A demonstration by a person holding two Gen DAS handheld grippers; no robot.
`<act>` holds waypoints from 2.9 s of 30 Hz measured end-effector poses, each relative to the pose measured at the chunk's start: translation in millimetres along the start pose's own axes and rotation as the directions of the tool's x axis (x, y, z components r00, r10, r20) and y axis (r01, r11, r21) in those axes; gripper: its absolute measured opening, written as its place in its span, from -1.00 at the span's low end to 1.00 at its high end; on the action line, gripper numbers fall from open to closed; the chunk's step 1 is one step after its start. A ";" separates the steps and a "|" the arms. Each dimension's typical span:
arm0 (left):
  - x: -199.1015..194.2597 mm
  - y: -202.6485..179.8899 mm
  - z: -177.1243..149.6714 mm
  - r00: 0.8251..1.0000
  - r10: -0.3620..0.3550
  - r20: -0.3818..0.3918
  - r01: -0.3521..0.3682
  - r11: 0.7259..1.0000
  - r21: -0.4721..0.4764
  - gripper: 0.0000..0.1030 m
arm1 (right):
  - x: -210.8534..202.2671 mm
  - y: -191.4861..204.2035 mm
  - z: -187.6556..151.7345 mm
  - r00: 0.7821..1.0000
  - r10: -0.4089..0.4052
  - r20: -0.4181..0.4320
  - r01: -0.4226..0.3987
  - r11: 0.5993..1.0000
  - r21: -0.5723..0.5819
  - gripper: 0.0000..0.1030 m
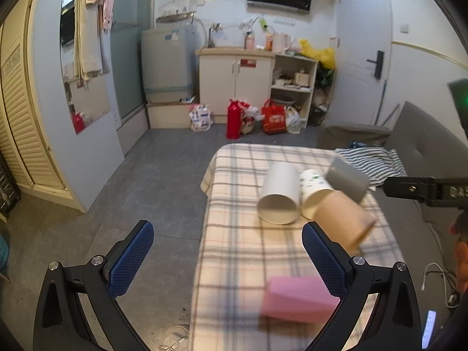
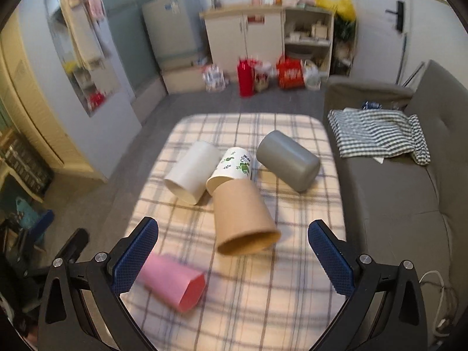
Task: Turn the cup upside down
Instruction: 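Reach the right tool to the white leaf-print paper cup and close on it, then lift the white cup with the right tool and carry it toward the left tool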
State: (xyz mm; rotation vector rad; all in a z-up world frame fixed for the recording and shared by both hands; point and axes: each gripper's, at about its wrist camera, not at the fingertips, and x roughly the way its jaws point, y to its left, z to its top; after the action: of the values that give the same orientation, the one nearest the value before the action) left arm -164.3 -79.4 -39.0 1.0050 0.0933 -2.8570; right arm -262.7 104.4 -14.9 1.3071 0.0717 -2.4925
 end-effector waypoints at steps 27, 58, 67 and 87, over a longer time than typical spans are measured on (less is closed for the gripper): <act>125.3 -7.7 14.3 0.987 -0.009 -0.158 0.008 1.000 -0.004 1.00 | 210.4 -11.6 64.2 0.907 0.017 -0.421 -0.026 1.000 -0.015 0.35; -104.7 -28.4 11.9 0.998 -0.009 0.057 0.009 1.000 0.003 1.00 | -116.3 20.9 -29.4 0.997 0.070 0.016 -0.068 0.994 -0.083 0.24; -124.3 -23.5 -56.4 0.996 0.041 0.079 -0.040 0.999 -0.022 1.00 | -89.9 13.2 -121.0 0.994 0.084 -0.062 -0.085 0.996 -0.006 0.24; -87.4 -14.8 -118.2 0.999 0.035 -0.029 -0.036 0.999 -0.014 1.00 | 10.0 17.3 -186.1 0.962 0.071 -0.265 -0.063 0.997 0.036 0.24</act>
State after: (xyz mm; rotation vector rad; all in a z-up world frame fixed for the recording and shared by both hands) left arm -25.2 -46.2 -76.0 1.0344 0.0972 -2.8067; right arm -115.2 121.3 -128.9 1.6217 0.0546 -2.2550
